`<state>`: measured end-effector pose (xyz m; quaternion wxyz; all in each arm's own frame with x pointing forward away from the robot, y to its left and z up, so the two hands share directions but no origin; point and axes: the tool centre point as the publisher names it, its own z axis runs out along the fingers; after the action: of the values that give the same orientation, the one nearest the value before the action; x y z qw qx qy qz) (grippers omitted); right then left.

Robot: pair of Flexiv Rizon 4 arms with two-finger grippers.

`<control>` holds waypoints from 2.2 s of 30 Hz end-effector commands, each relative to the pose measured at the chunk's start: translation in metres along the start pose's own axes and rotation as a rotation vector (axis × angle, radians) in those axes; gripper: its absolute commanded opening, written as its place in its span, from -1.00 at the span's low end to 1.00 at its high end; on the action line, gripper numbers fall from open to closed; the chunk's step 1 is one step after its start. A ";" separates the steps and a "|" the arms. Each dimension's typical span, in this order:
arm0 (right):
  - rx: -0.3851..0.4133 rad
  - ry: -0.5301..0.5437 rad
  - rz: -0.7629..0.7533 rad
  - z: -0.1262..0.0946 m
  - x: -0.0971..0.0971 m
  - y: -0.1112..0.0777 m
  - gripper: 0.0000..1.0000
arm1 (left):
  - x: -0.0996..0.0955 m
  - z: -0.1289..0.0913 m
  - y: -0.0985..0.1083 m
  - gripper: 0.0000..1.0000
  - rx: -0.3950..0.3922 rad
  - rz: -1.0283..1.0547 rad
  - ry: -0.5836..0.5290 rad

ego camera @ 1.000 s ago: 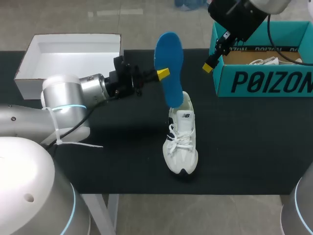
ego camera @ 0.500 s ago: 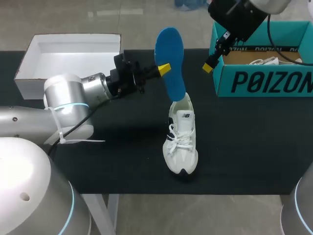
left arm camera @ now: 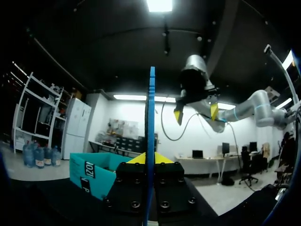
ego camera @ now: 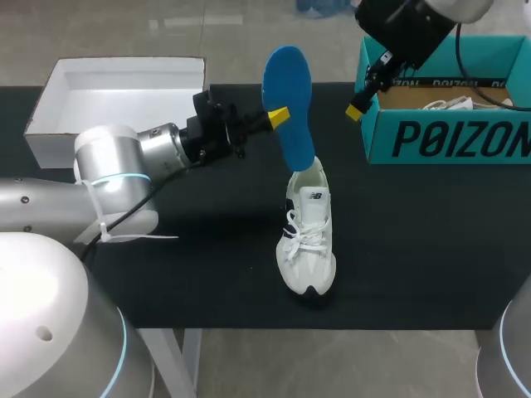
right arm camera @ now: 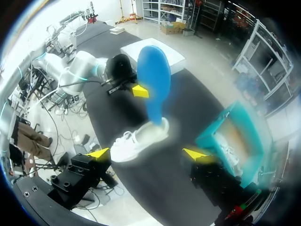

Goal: Take the shoe out of the shoebox, open the shoe tongue, remove and reinsert the insole, then place the shoe into the shoebox

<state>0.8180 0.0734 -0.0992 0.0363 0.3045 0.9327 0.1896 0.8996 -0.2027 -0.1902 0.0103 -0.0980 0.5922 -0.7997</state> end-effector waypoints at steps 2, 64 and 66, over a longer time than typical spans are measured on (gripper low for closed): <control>0.000 -0.042 0.023 -0.029 -0.005 -0.018 1.00 | 0.001 0.000 0.001 -1.00 0.001 0.001 -0.003; -0.040 -0.077 0.033 -0.053 -0.003 -0.029 1.00 | -0.035 0.027 -0.008 -1.00 -0.055 -0.872 -0.056; -0.040 -0.077 0.033 -0.053 -0.003 -0.029 1.00 | -0.037 0.027 -0.007 -1.00 -0.059 -0.889 -0.068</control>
<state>0.7941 0.0321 -0.0604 0.0753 0.3261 0.9215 0.1972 0.9383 -0.2188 -0.1791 -0.3162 -0.3675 0.5149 -0.7070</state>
